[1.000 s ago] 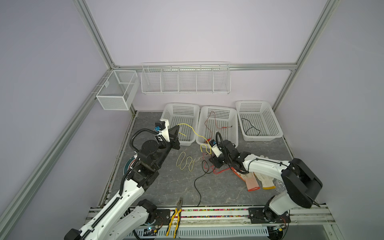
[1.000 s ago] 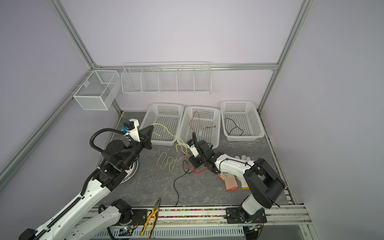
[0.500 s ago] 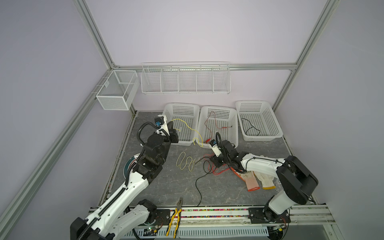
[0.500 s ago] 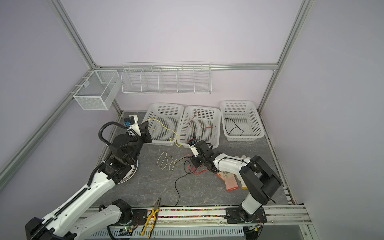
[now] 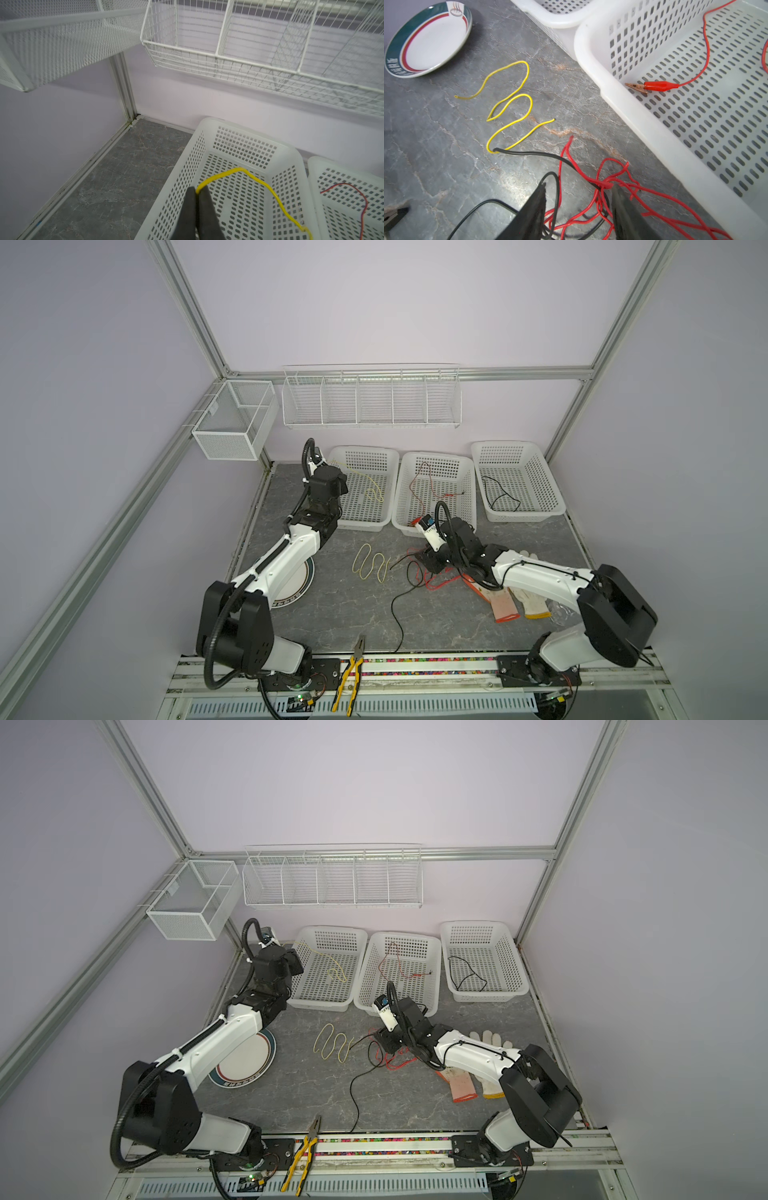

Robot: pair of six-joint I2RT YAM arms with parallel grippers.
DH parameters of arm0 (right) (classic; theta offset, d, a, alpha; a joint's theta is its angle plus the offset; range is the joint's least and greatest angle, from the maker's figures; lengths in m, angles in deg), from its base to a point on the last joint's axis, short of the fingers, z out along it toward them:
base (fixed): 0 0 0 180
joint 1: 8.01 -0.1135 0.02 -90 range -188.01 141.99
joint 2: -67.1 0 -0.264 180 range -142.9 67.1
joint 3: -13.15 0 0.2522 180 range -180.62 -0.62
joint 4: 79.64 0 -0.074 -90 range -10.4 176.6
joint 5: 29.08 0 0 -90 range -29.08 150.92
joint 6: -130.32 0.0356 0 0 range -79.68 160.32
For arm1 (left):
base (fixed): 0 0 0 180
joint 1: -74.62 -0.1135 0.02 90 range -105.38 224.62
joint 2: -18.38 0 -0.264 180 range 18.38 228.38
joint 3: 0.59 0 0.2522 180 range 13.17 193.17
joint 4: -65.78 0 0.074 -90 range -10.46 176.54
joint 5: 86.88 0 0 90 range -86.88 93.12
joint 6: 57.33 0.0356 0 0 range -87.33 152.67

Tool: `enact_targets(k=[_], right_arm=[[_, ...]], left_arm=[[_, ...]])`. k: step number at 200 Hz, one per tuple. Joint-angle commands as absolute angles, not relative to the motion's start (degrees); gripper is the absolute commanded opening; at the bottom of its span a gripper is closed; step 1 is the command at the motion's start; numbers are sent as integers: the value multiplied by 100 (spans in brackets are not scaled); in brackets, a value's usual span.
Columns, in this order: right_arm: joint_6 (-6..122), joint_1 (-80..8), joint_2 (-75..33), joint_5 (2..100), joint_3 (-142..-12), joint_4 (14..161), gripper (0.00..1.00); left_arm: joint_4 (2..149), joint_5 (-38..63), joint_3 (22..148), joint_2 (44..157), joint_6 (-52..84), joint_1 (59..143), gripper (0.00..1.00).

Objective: Untangle the cables
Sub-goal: 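Carry the yellow wire to the basket nearest the plate with the left gripper, then open the left gripper to drop the yellow wire into that basket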

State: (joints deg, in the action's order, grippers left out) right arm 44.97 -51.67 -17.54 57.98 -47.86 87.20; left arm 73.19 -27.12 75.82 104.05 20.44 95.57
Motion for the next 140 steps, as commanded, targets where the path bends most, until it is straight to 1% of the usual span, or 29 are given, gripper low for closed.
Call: enact_targets(k=[1, 43, 88, 109, 123, 140], right_arm=[[4360, -5313, -1453, 5660, -4740, 8652, 55], [4270, -5462, -1349, 5647, -5007, 8555, 55], [4259, -5472, -1524, 5692, -5063, 8597, 55], [4261, -5470, -1610, 5656, -5263, 8639, 55], [4259, -5475, -1663, 5628, -5290, 8666, 55], [4276, -5476, -1718, 5625, -5308, 8717, 55]], left_arm=[[7479, -2842, 7892, 10816, 1975, 9543, 0], [7804, -2772, 8258, 11404, 2037, 9536, 0], [8038, -2435, 8443, 11612, 2067, 9540, 28], [8155, -2272, 8513, 11602, 2096, 9542, 38], [8287, -2150, 8567, 11562, 2107, 9543, 44], [8458, -2057, 8565, 11445, 2108, 9584, 48]])
